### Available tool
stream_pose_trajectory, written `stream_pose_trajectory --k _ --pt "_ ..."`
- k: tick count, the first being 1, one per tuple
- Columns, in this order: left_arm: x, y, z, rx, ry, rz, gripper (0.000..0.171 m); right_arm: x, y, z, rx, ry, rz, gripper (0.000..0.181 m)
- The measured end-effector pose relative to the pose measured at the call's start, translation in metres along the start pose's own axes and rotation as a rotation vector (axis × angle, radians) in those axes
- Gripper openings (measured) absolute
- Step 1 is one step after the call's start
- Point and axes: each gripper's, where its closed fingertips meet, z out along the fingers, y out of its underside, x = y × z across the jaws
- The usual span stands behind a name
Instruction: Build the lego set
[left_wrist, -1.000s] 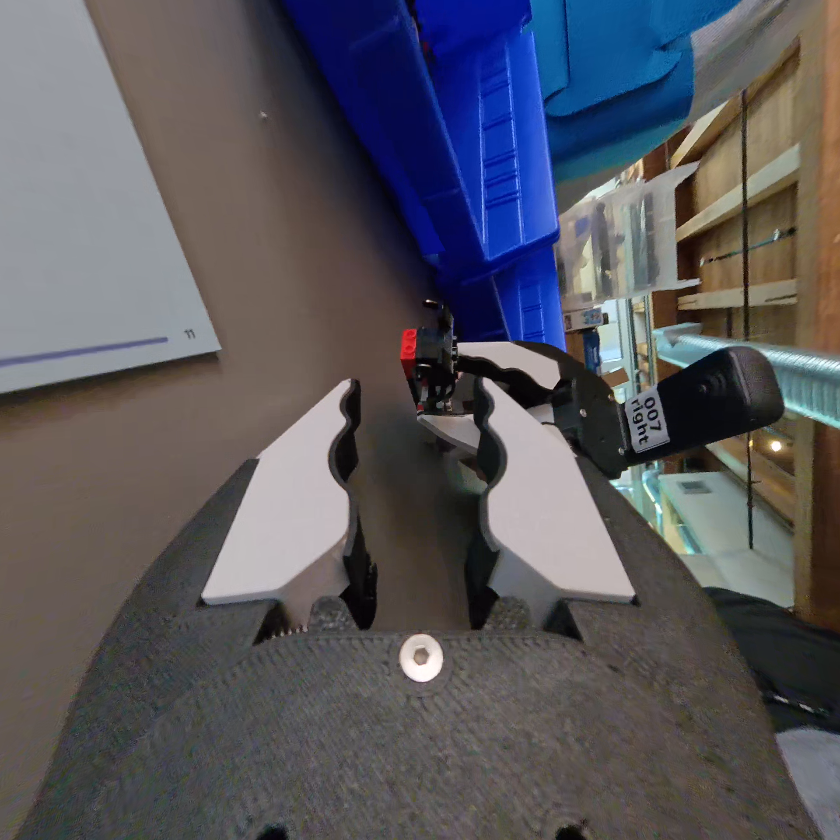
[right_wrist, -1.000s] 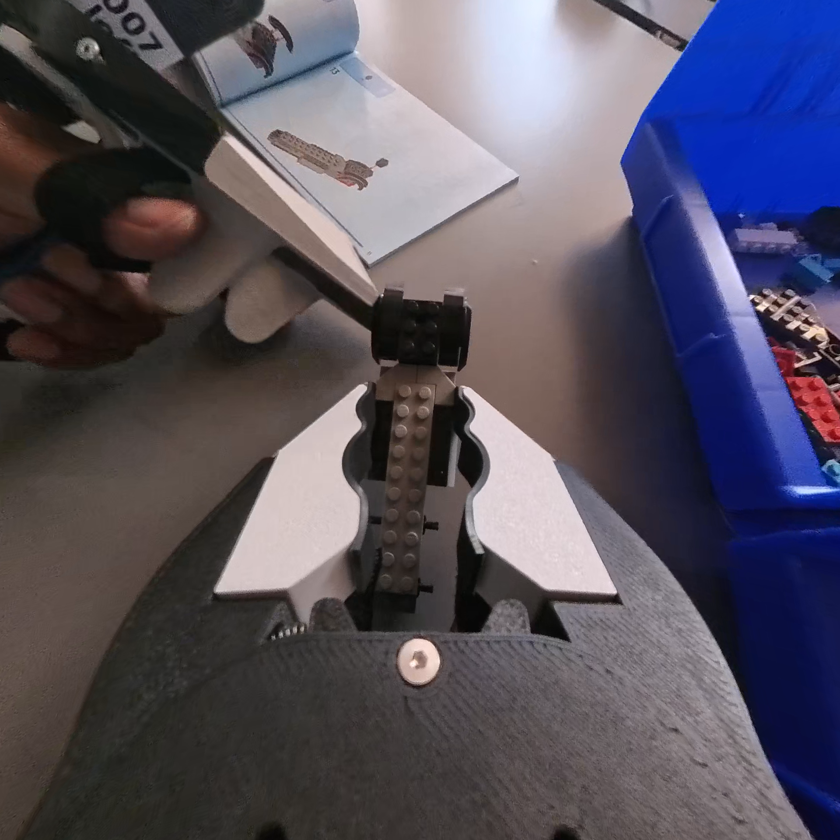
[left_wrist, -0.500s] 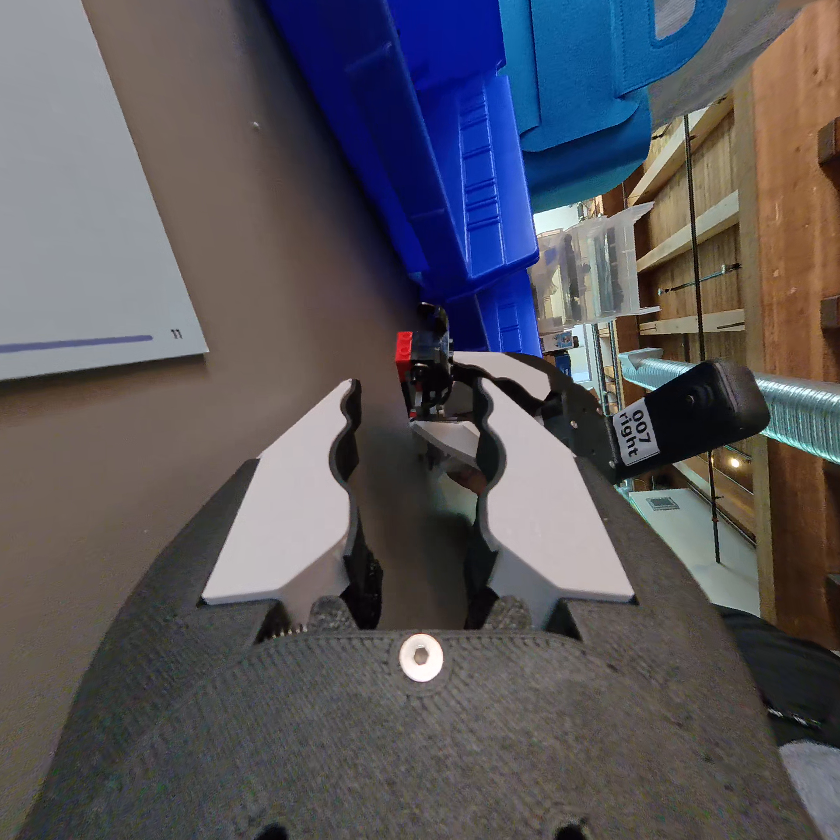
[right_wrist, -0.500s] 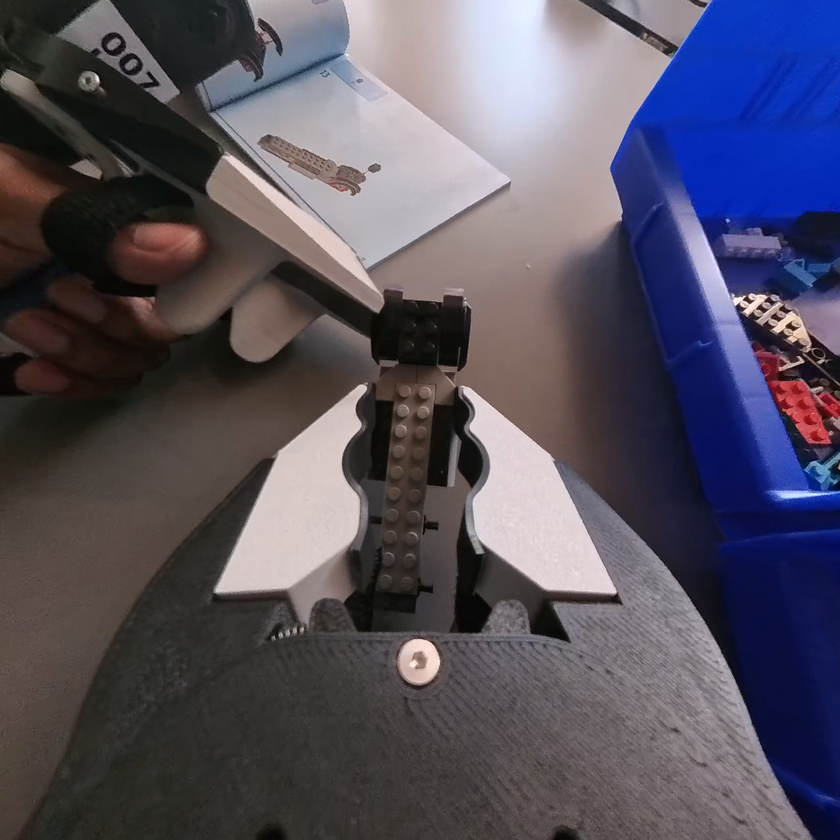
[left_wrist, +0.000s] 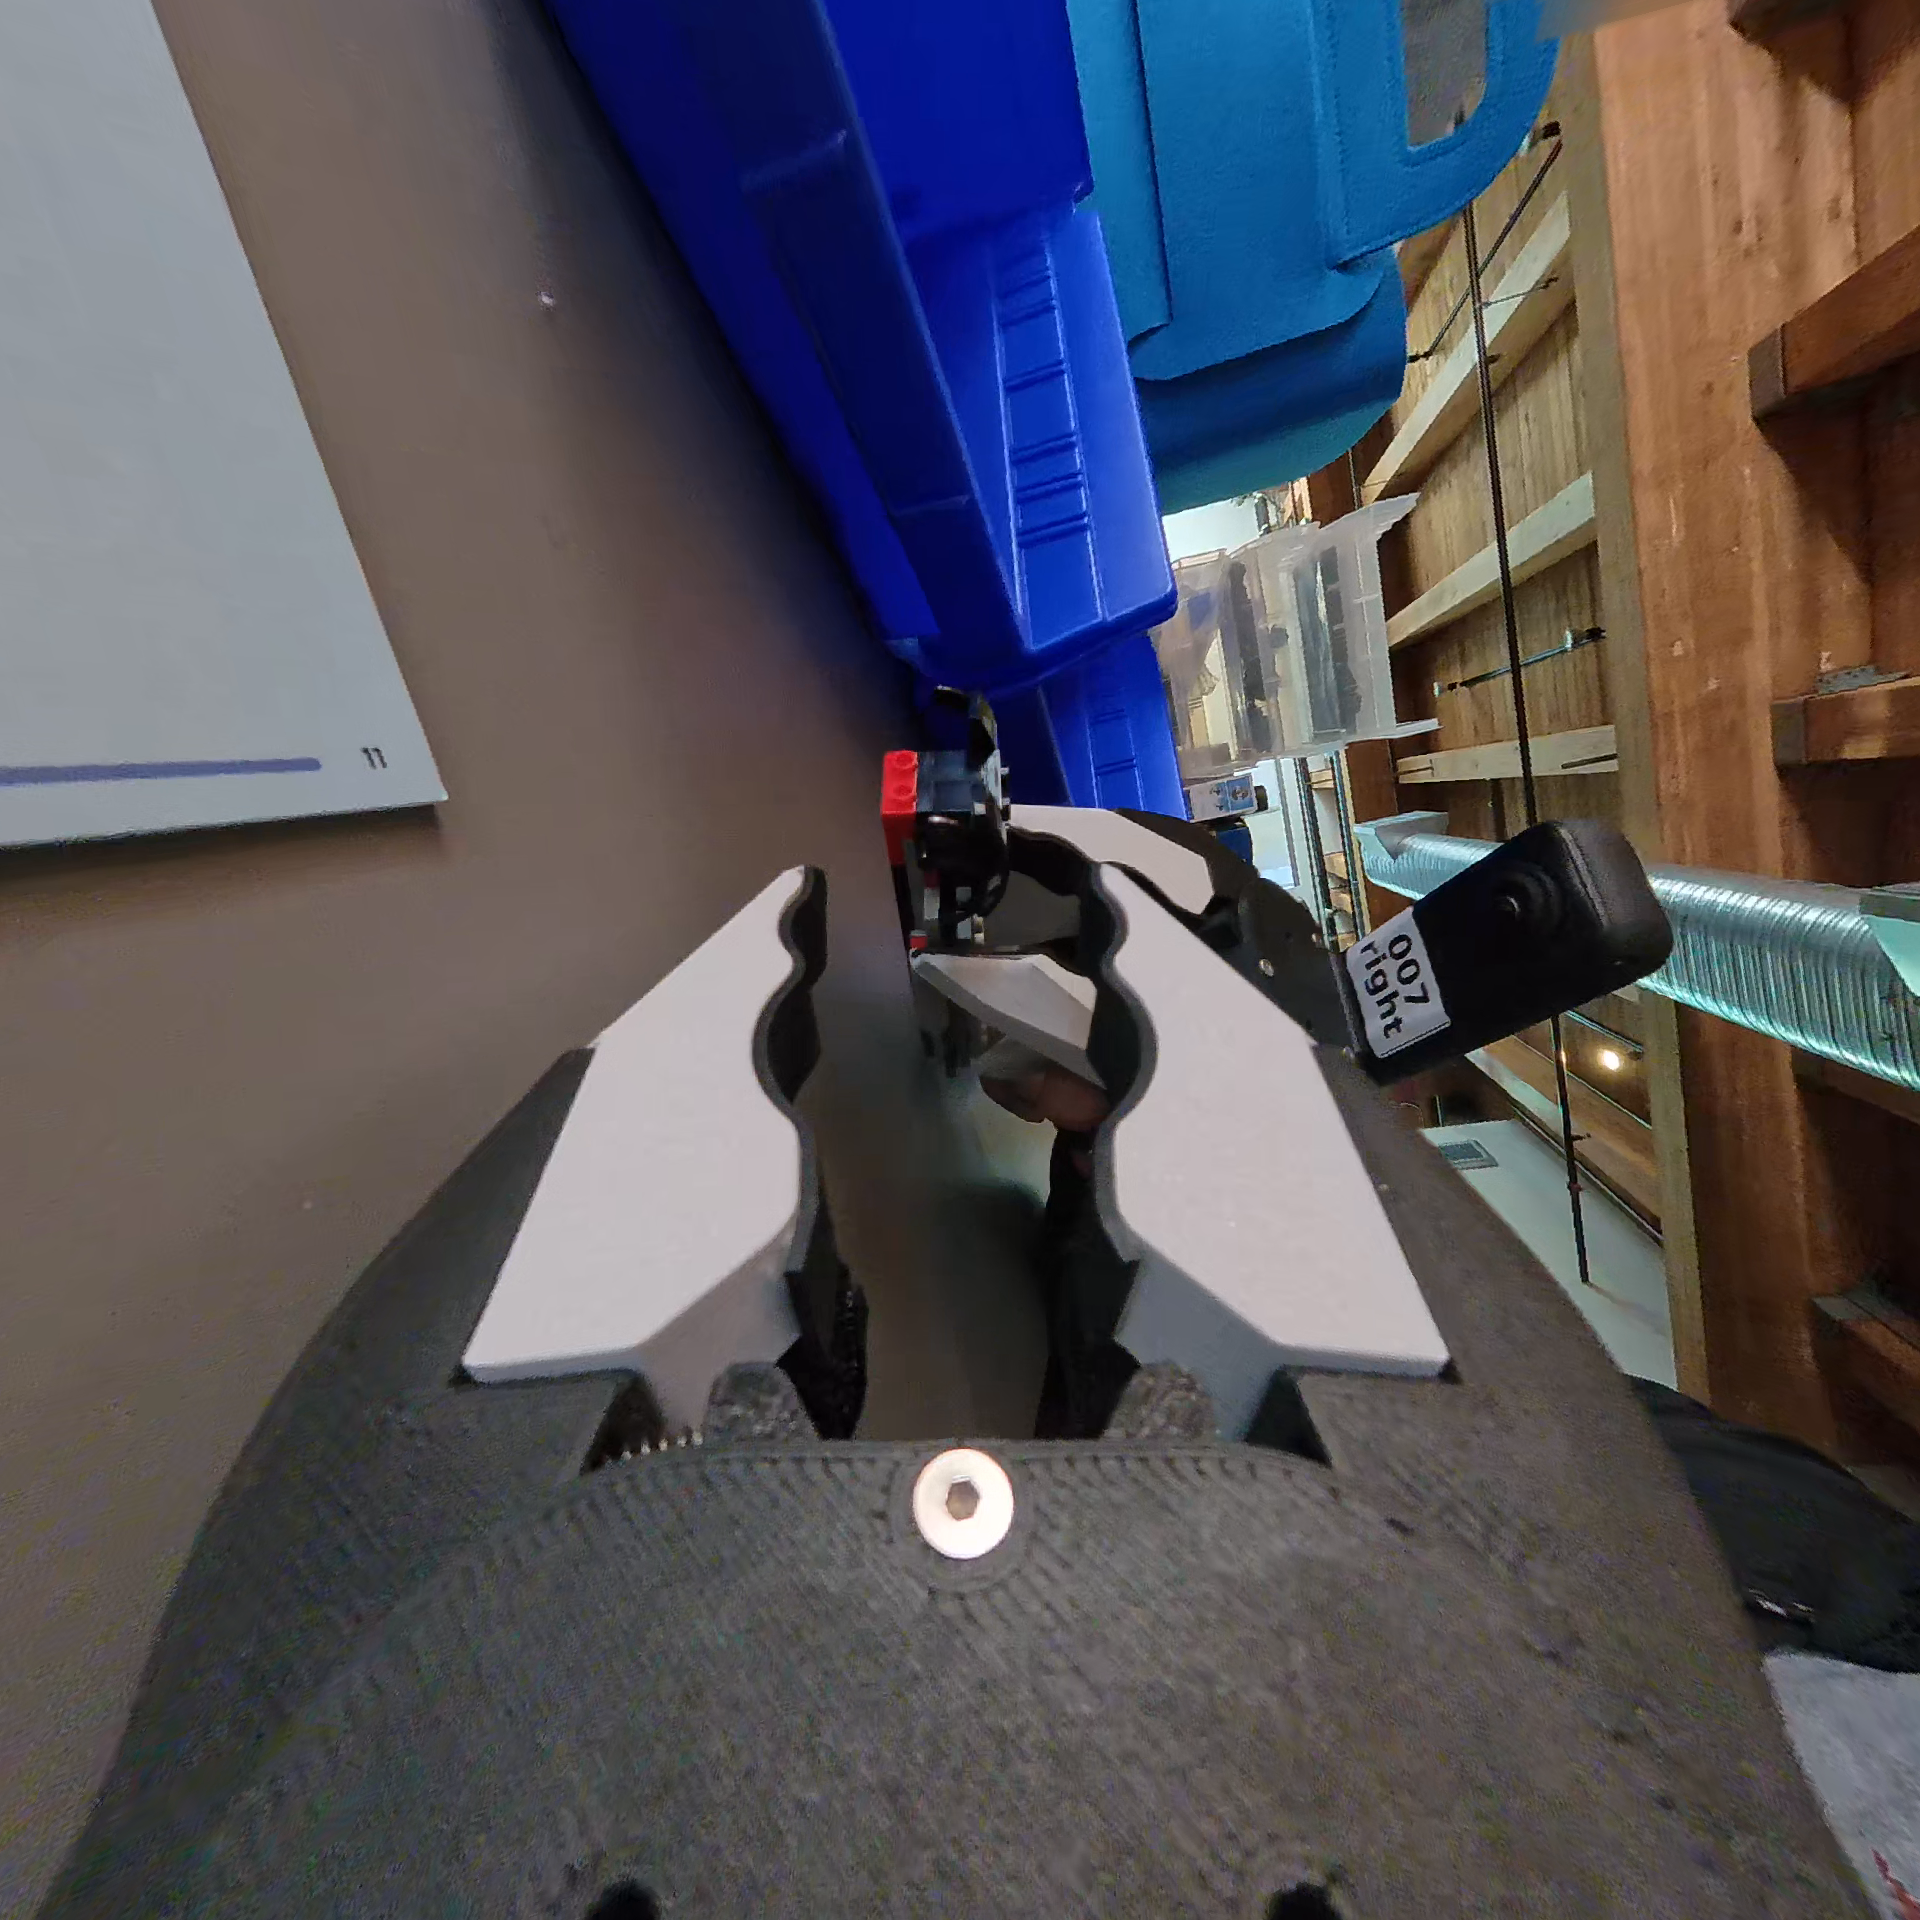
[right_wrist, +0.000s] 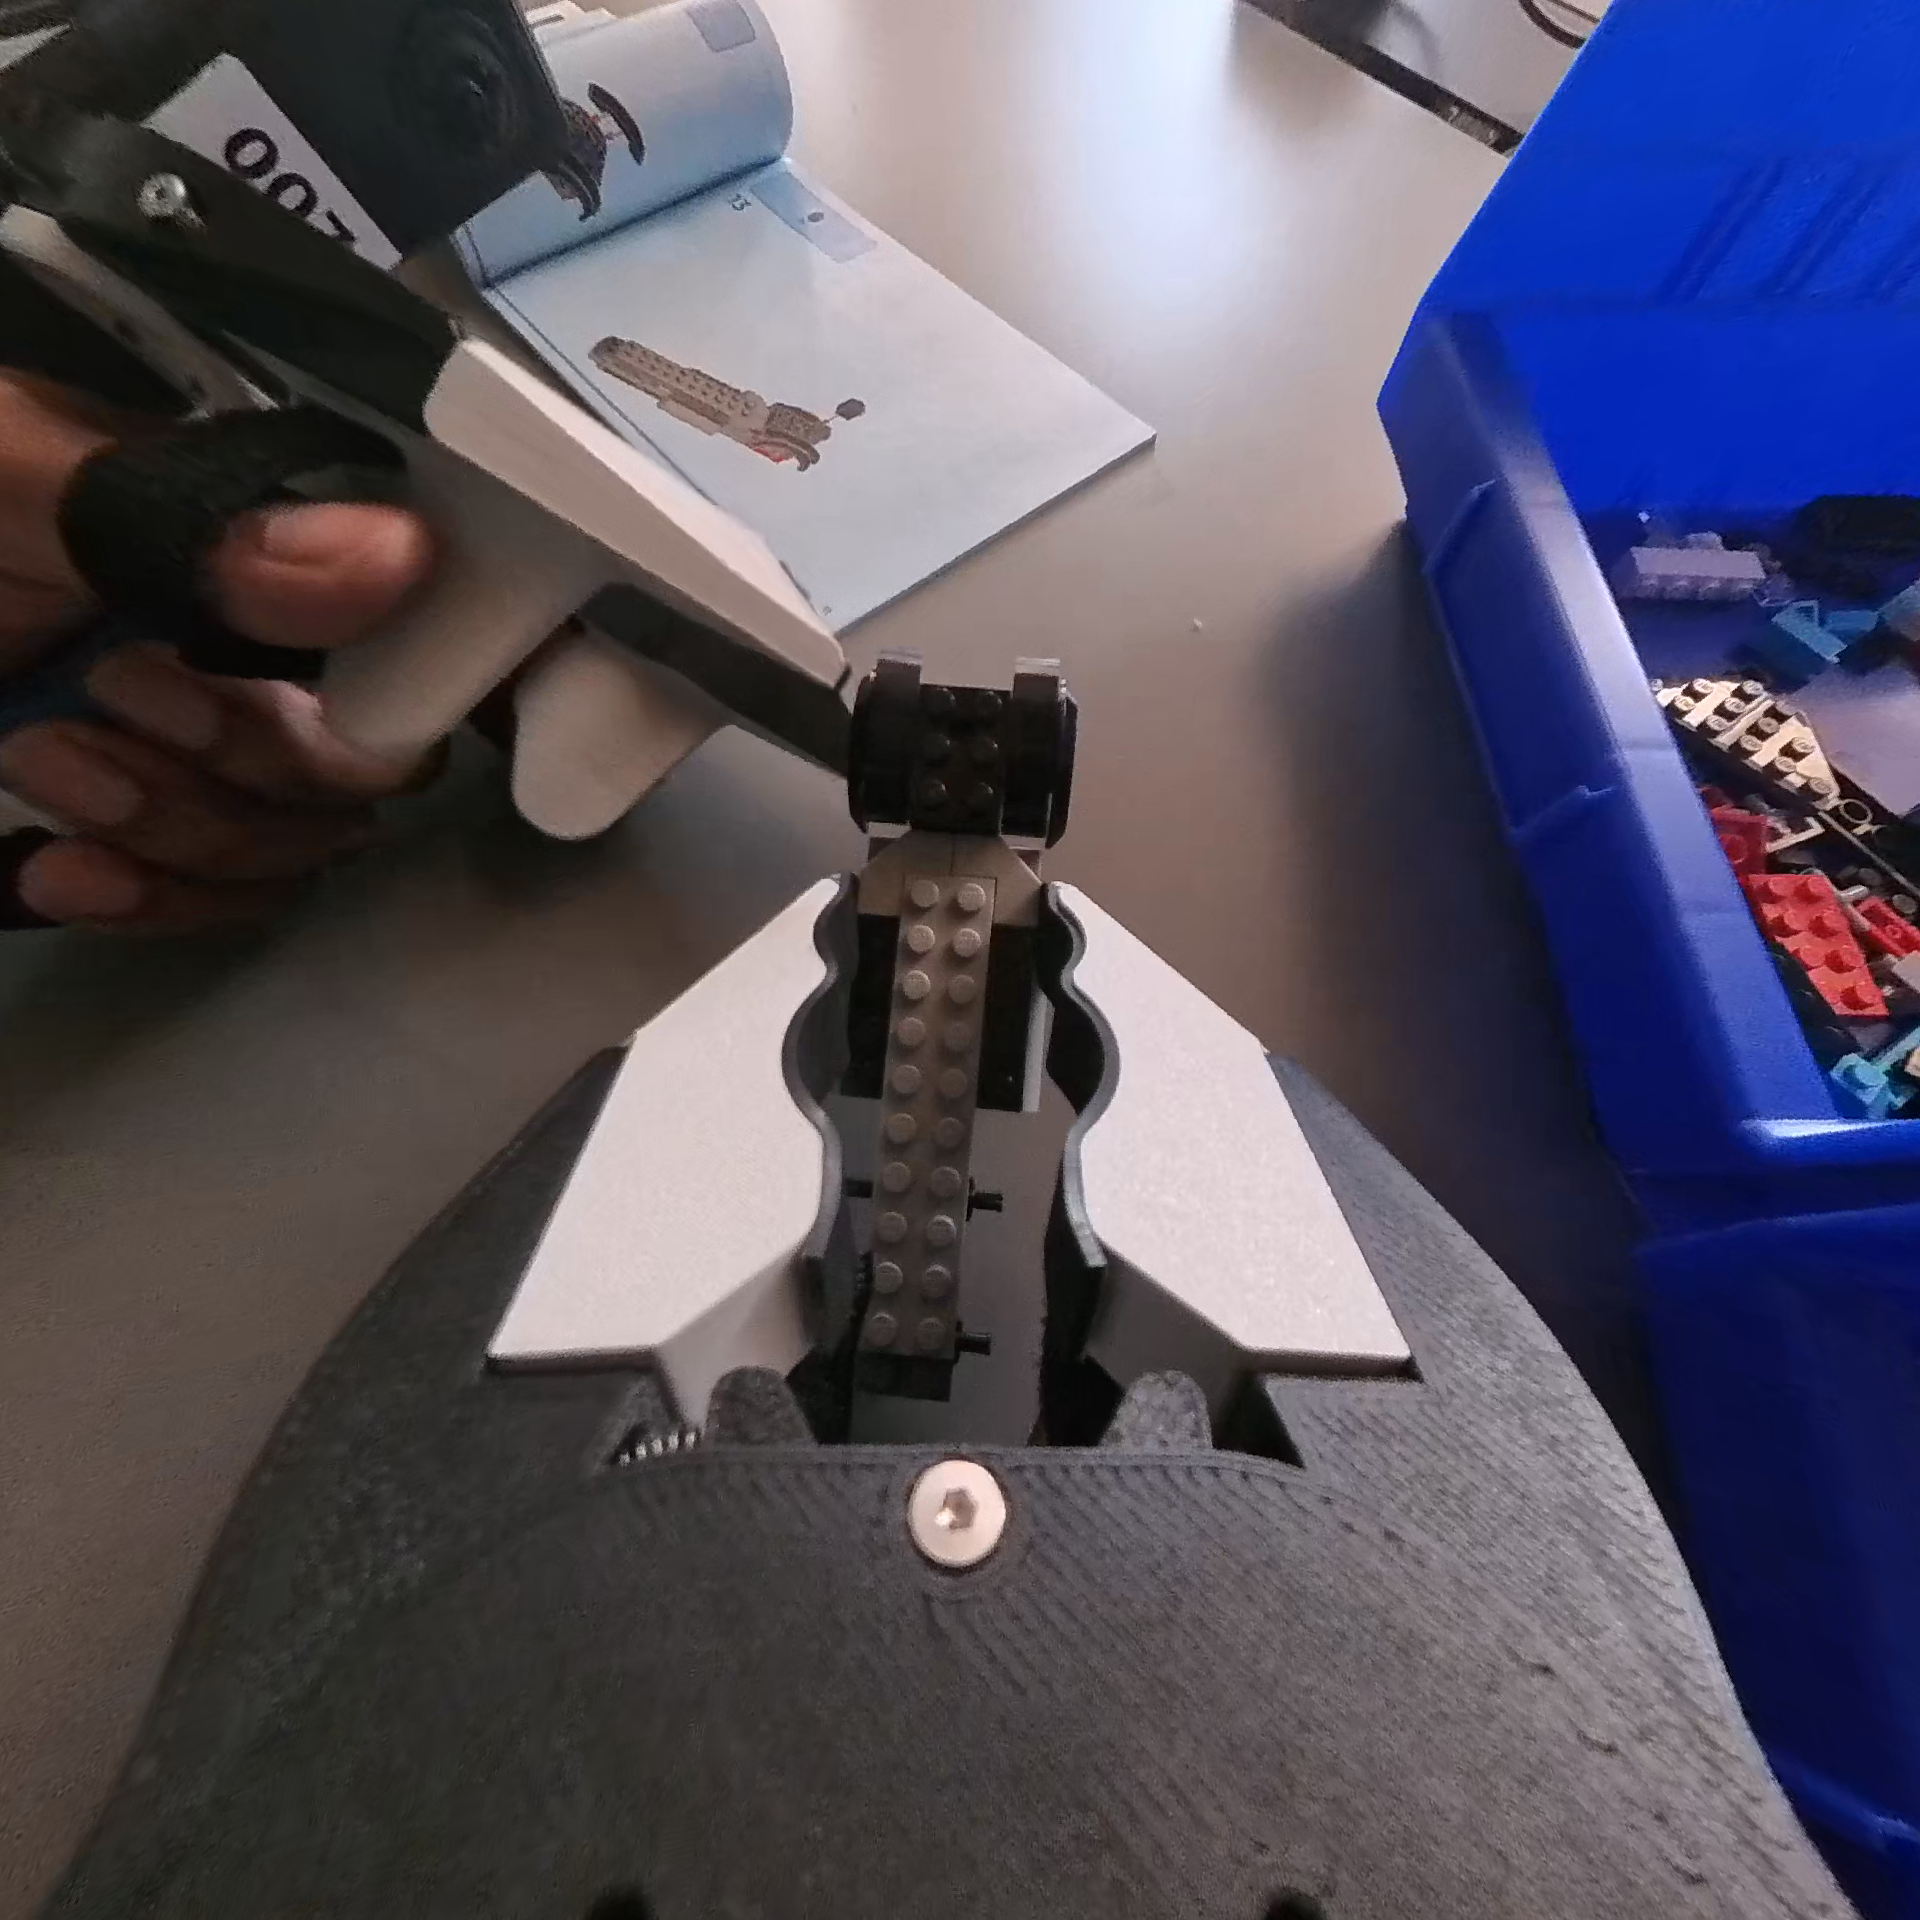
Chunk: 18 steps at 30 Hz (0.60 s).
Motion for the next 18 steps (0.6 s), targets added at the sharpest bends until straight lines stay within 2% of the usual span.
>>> stream_pose_trajectory --k 18 --pt "0.009 -0.015 -0.008 0.113 0.074 -0.009 0.053 -0.005 -0.008 0.003 0.026 0.008 0.009 0.036"
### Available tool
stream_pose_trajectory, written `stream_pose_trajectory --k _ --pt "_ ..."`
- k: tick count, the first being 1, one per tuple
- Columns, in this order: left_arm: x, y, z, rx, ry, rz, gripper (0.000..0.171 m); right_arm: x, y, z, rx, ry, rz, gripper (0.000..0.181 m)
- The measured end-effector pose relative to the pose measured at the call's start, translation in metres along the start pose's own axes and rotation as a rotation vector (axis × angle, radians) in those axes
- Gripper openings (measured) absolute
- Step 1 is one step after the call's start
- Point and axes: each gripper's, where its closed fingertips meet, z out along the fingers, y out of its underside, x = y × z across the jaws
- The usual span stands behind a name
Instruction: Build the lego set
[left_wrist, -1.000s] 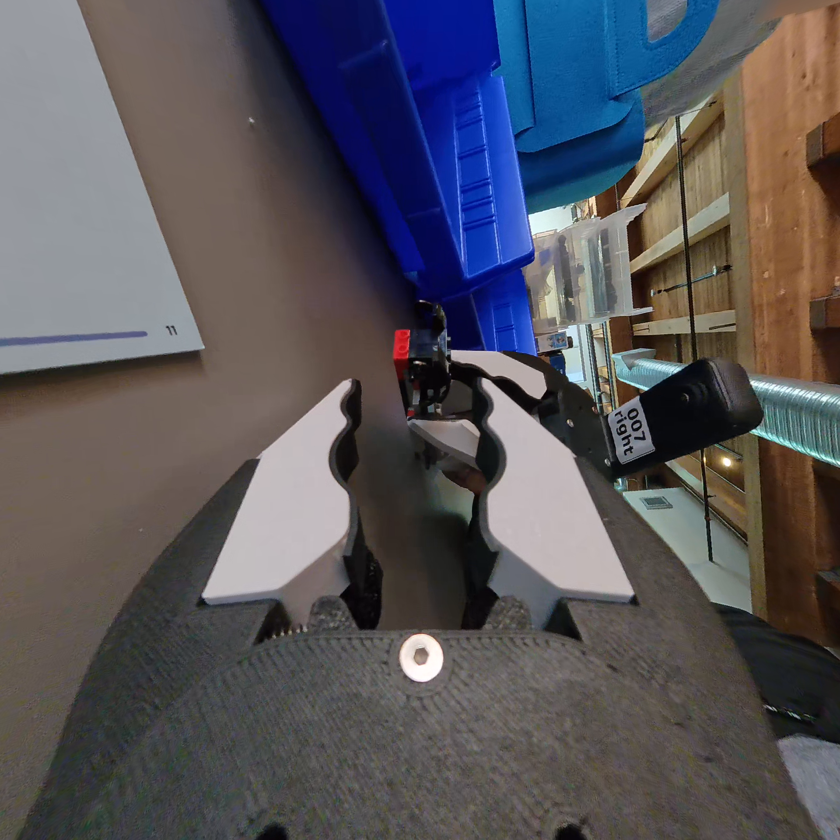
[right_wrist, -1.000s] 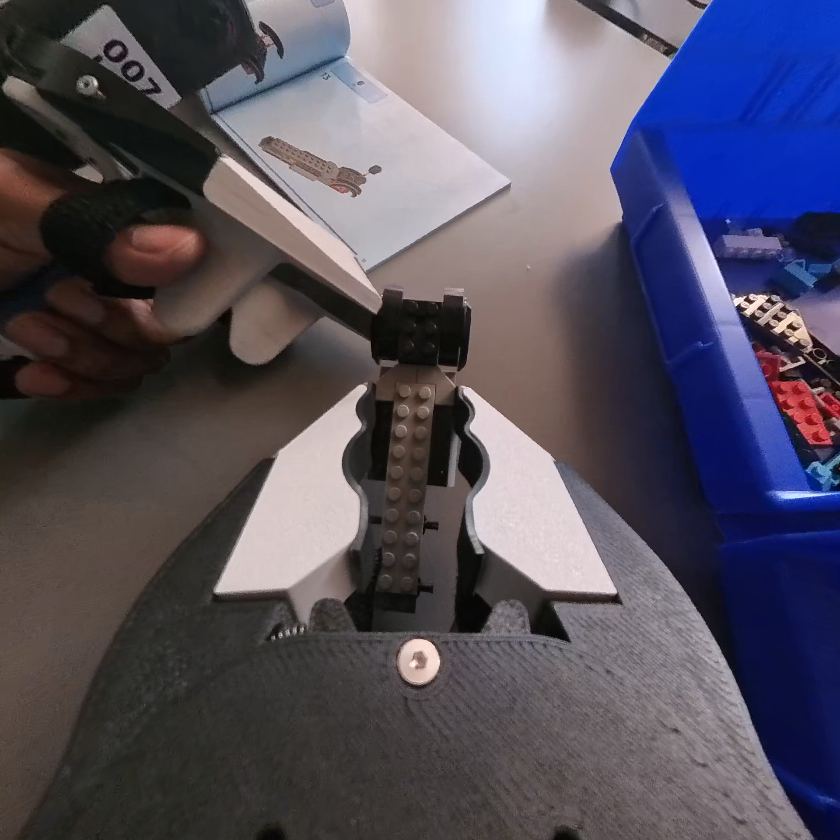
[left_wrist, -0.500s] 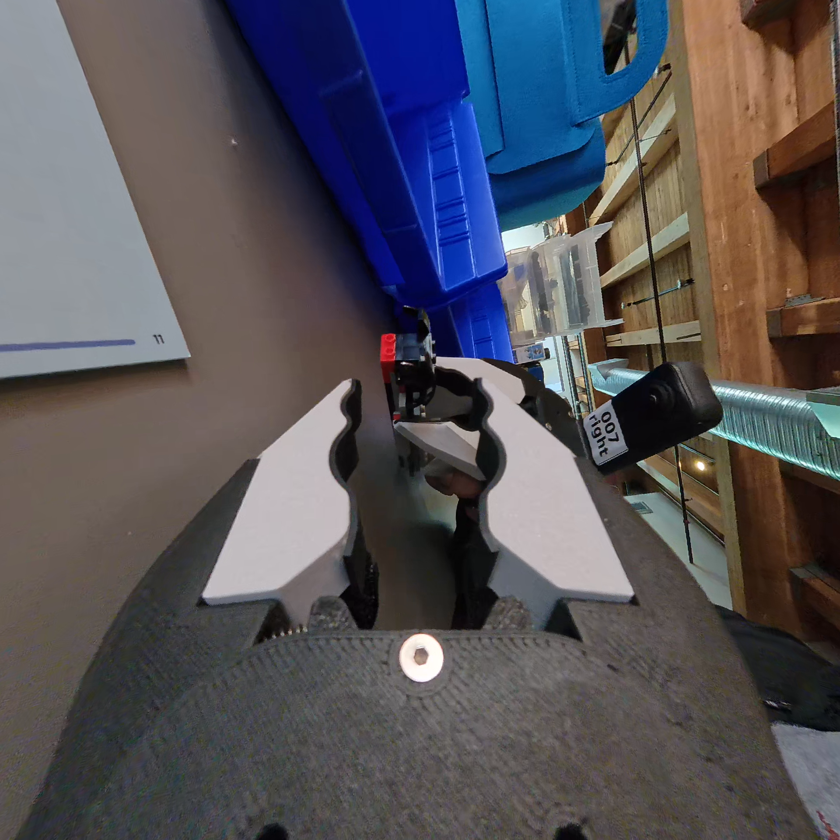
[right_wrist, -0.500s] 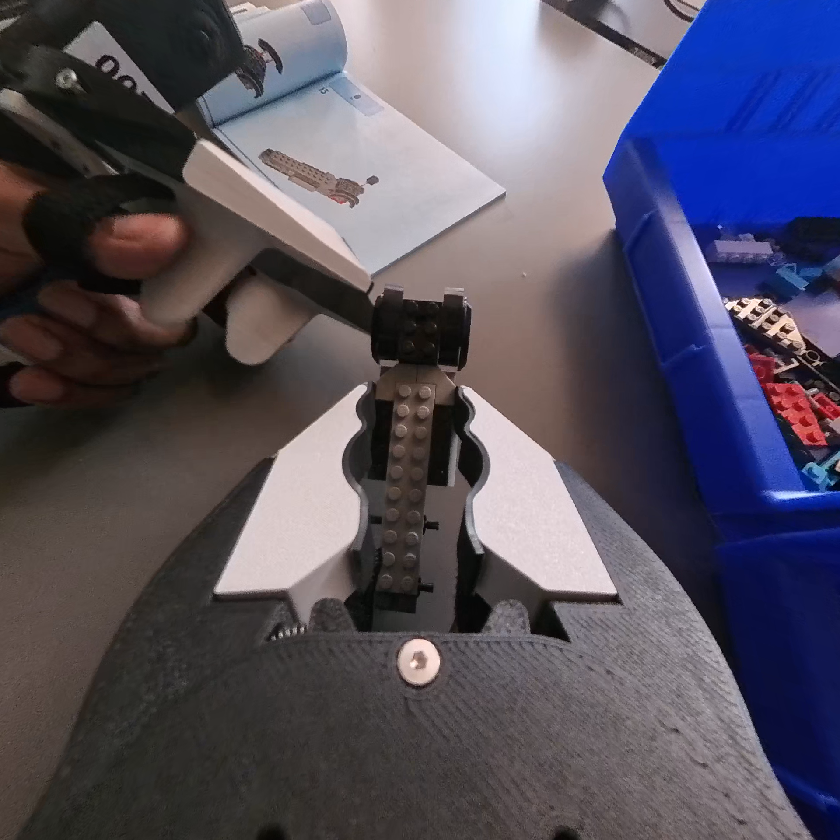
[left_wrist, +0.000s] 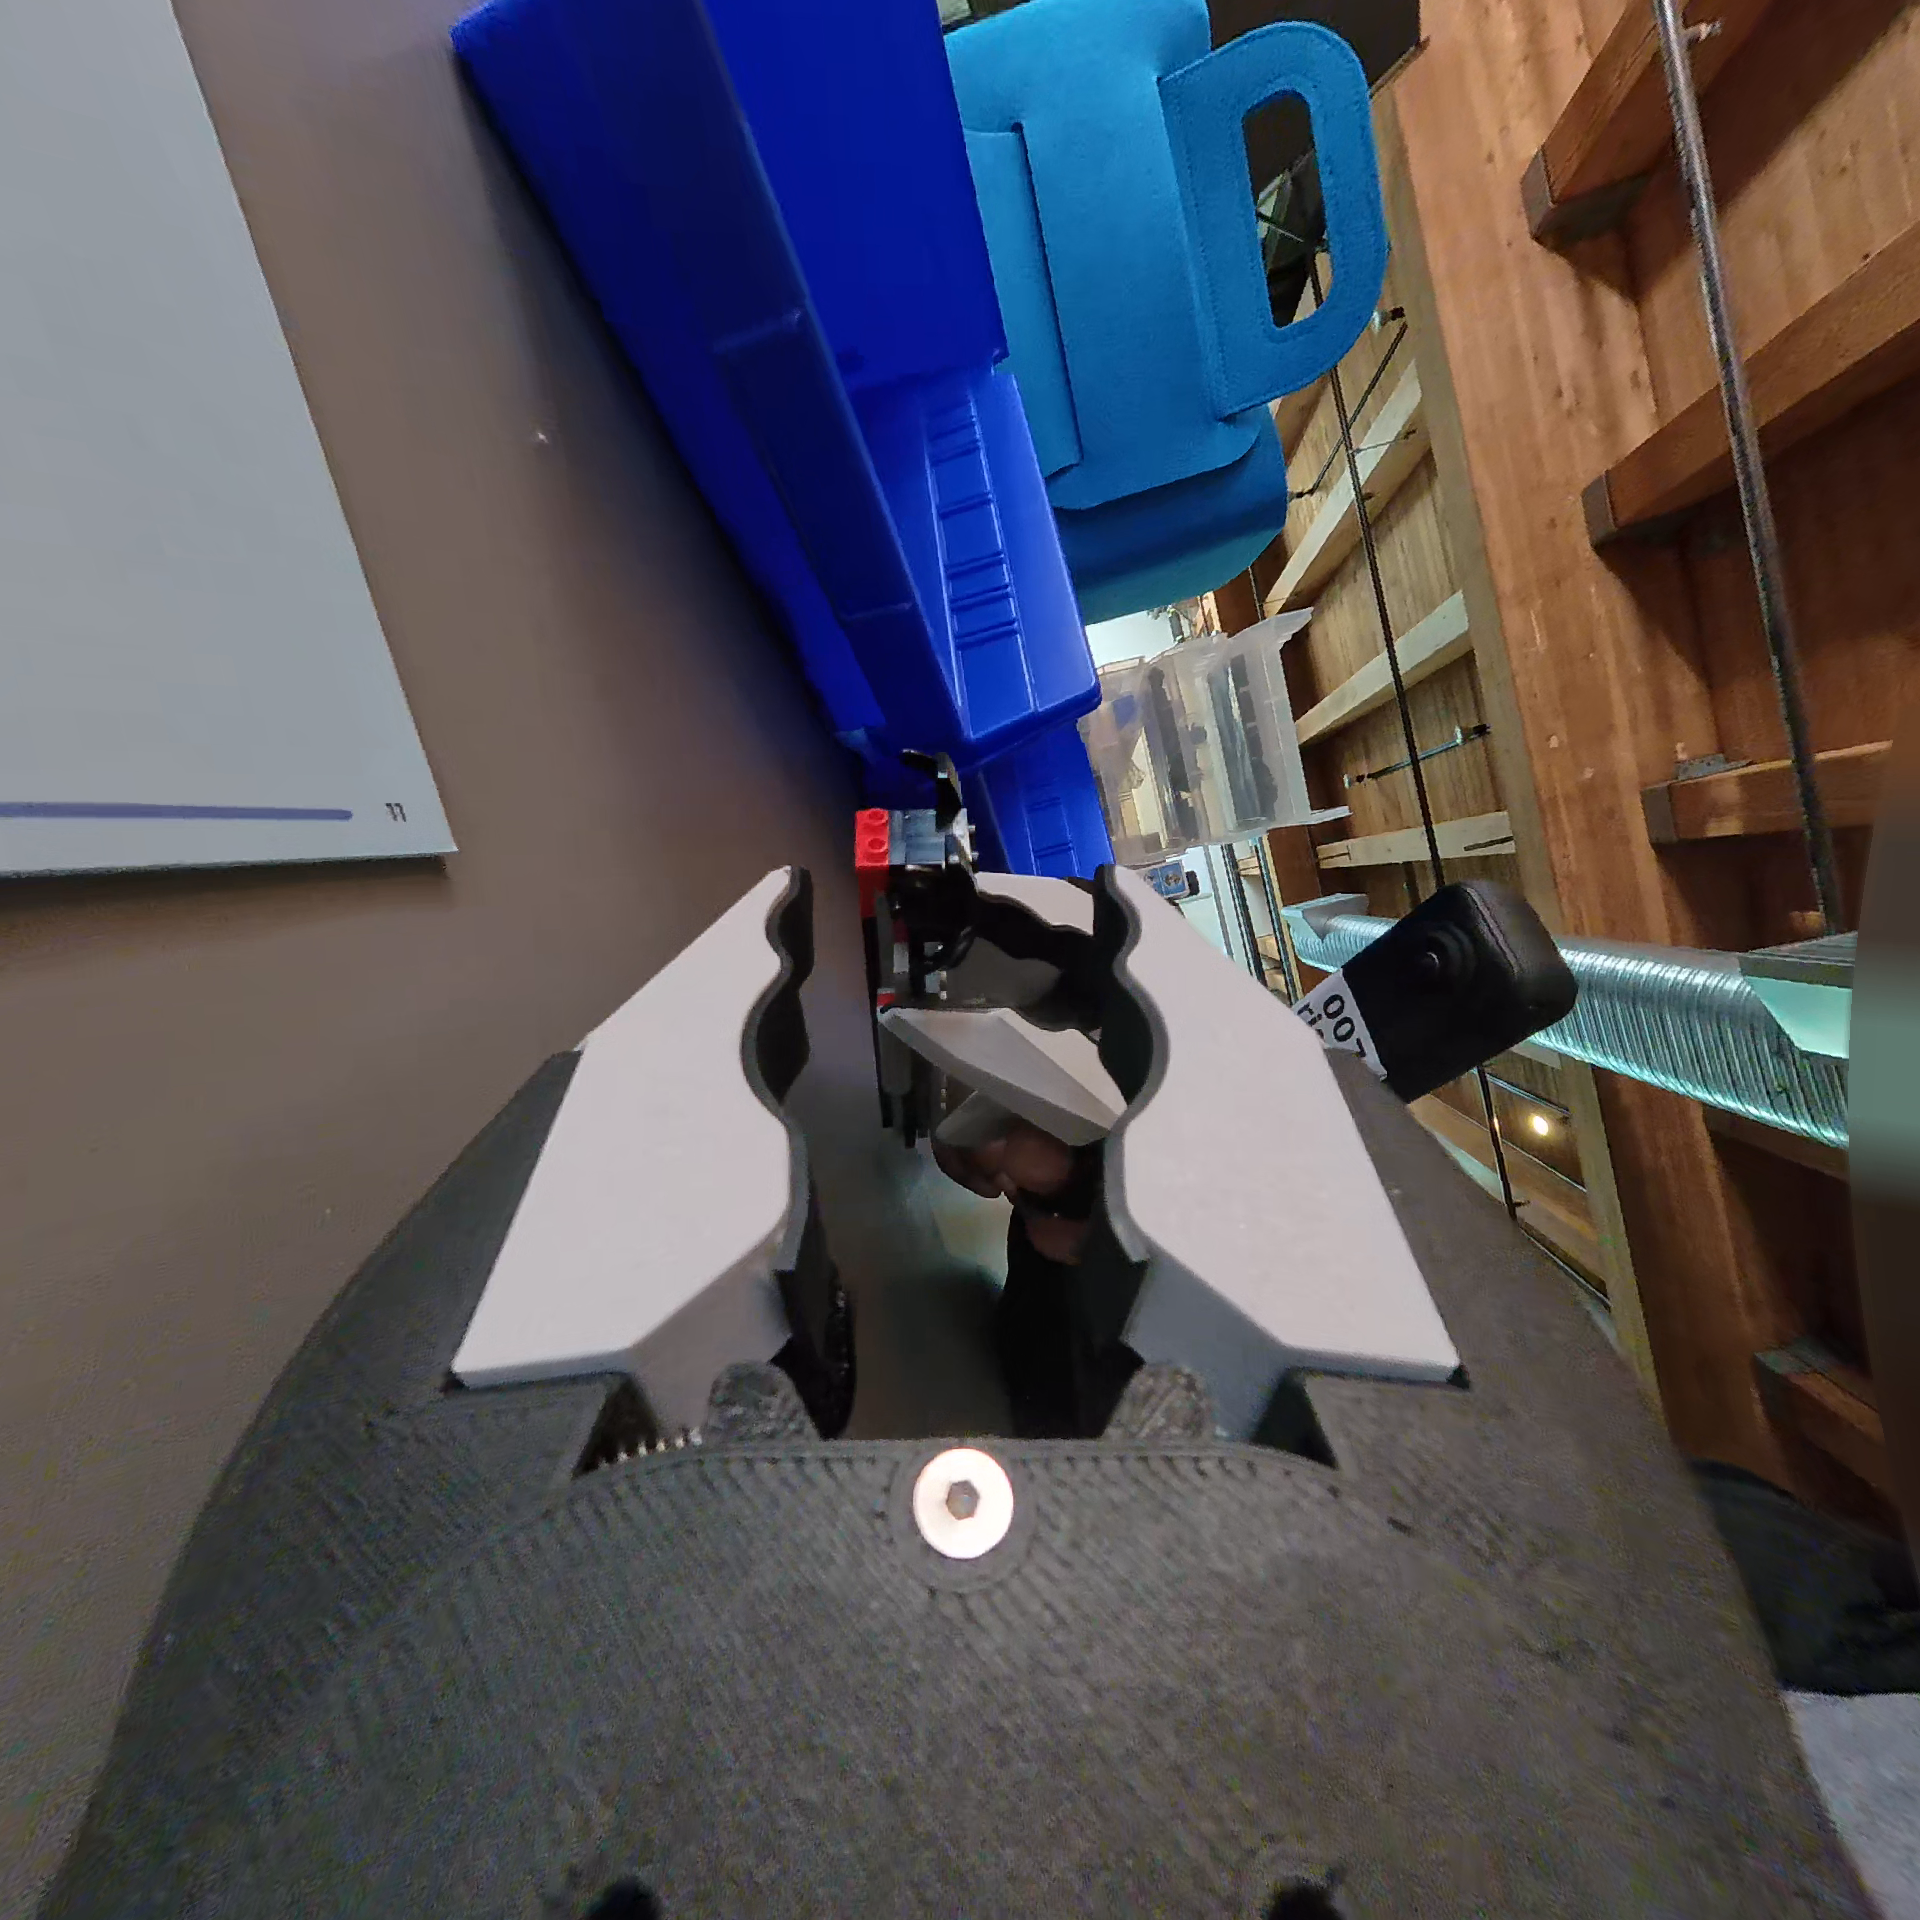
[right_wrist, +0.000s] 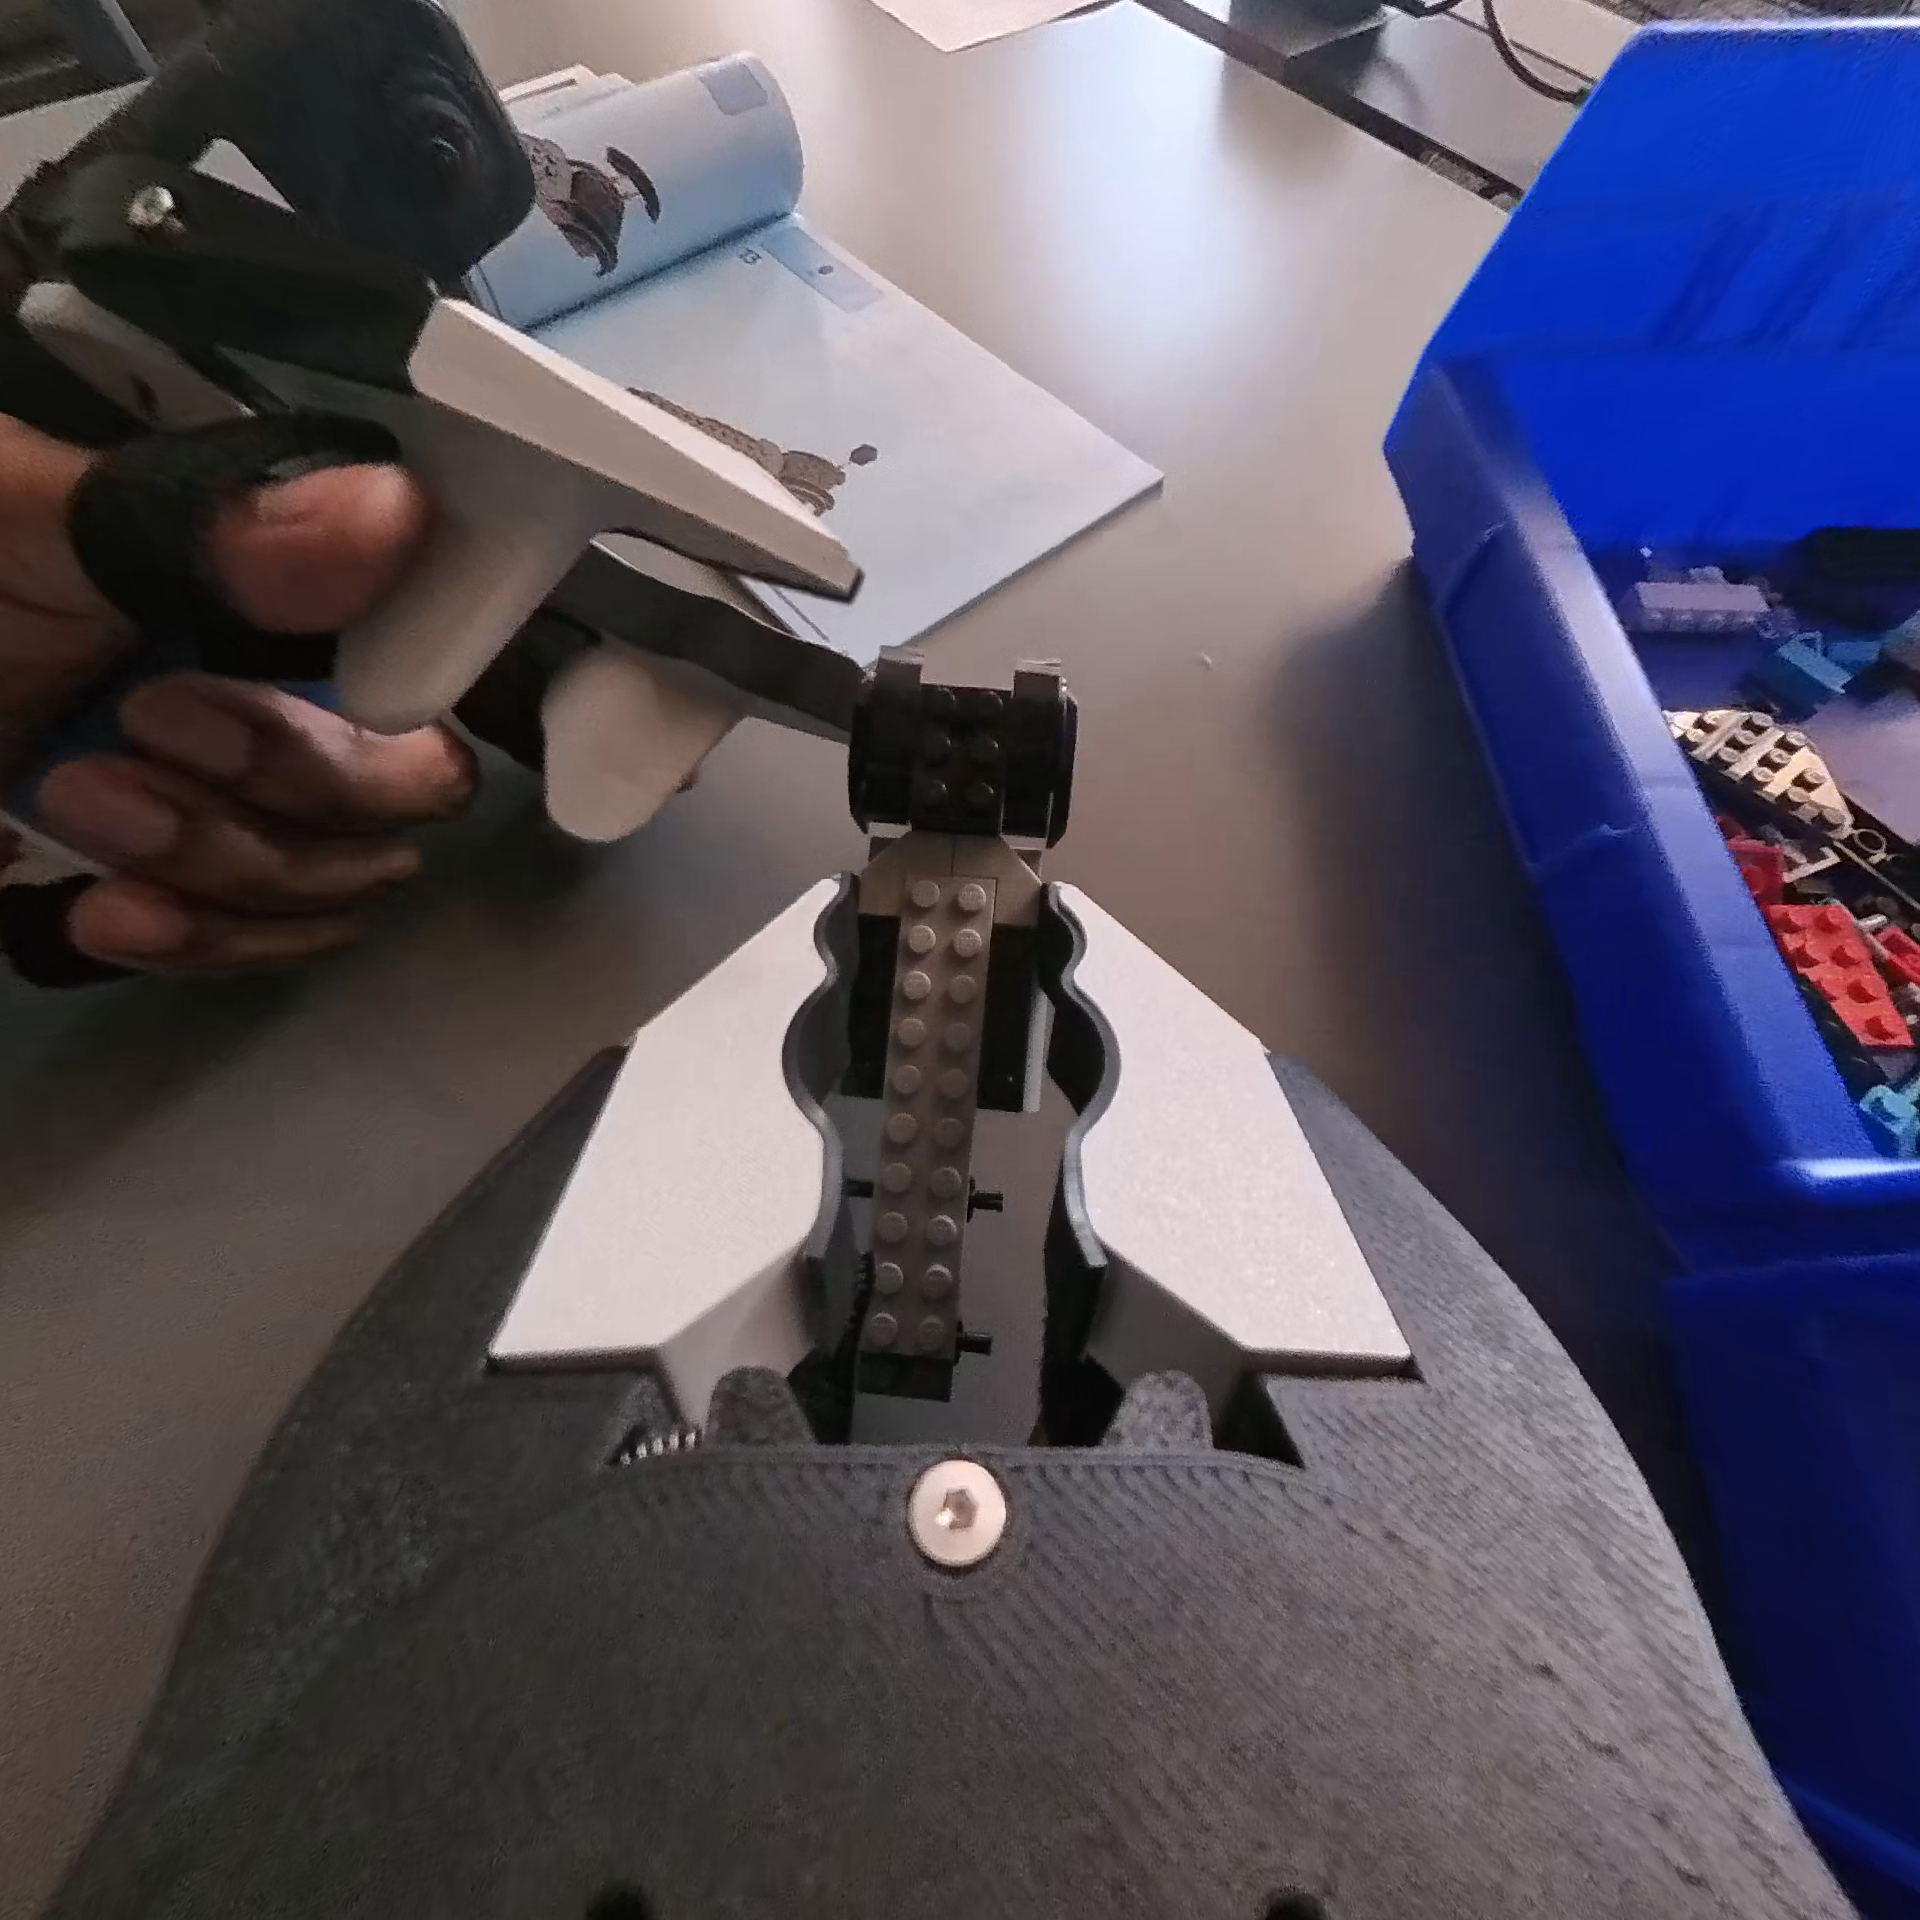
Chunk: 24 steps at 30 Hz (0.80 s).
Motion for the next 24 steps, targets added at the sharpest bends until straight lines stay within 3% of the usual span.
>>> stream_pose_trajectory --k 13,24 --pt "-0.006 0.010 0.003 -0.045 -0.038 0.008 0.048 -0.001 -0.004 -0.002 0.022 0.019 -0.012 0.036" --pt "0.000 0.011 0.004 -0.037 -0.014 0.042 0.027 -0.004 -0.008 -0.004 0.039 0.023 -0.030 0.036"
